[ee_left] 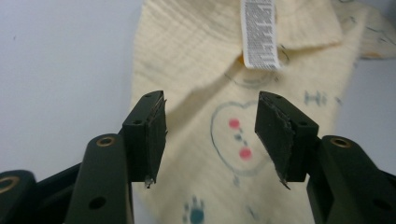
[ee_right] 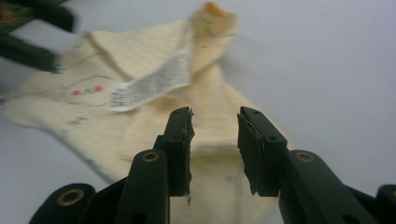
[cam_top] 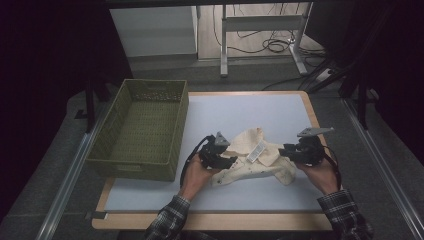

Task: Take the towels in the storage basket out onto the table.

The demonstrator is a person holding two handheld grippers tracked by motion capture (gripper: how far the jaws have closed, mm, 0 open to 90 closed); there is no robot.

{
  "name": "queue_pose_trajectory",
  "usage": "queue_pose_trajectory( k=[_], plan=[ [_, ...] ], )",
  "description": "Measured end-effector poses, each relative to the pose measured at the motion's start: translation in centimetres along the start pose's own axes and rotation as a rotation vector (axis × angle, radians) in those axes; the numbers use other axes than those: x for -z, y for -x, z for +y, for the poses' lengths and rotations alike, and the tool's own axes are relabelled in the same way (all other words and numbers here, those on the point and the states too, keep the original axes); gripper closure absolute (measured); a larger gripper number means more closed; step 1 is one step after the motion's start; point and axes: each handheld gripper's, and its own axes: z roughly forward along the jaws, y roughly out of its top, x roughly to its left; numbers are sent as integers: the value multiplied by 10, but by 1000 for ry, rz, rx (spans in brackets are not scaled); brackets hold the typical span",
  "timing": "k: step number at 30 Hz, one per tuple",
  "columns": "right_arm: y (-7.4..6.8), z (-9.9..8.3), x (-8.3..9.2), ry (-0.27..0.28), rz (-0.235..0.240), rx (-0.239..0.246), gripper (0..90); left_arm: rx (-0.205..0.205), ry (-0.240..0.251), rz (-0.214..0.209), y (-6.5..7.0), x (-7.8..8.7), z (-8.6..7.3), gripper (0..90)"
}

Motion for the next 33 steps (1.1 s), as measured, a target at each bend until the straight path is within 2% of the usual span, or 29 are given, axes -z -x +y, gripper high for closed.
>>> queue_pose_trajectory(
  k=[3, 7, 9, 11, 13, 15, 16, 18, 21, 23, 27, 30, 31, 33],
  plan=[
    [-15, 0, -10, -12, 50, 22, 631, -27, -12, 10, 1, -15, 11, 452],
    [-32, -3, -29, -50, 85, 54, 586, -68, -46, 34, 2, -35, 20, 452],
    [-38, -6, -39, -70, 80, 75, 575, -93, -79, 62, 1, -45, 21, 453],
    [-40, -10, -48, -98, 56, 89, 585, -105, -100, 75, -2, -50, 21, 494],
    [-40, -13, -53, -123, 29, 95, 681, -79, -87, 66, -5, -53, 18, 551],
    [-40, -16, -56, -127, 15, 100, 788, -50, -75, 55, -7, -54, 17, 680],
    [-39, -17, -55, -122, 13, 103, 815, -61, -82, 69, -8, -53, 17, 740],
    [-37, -16, -53, -123, 8, 94, 841, -51, -71, 86, -10, -50, 16, 840],
    [-32, -13, -46, -101, -7, 92, 846, -15, -34, 96, -18, -42, 17, 854],
    [-26, -8, -38, -74, -23, 84, 846, 26, -4, 98, -28, -34, 18, 853],
    [-8, 11, -25, -25, -56, 53, 845, 116, 40, 129, -51, -20, 21, 848],
    [10, 29, -22, -1, -91, 34, 843, 170, 32, 173, -71, -16, 22, 845],
    [20, 37, -23, 13, -97, 4, 836, 181, 21, 190, -77, -16, 22, 845],
    [36, 50, -26, 32, -132, -24, 768, 214, 4, 224, -87, -17, 22, 829]
  ],
)
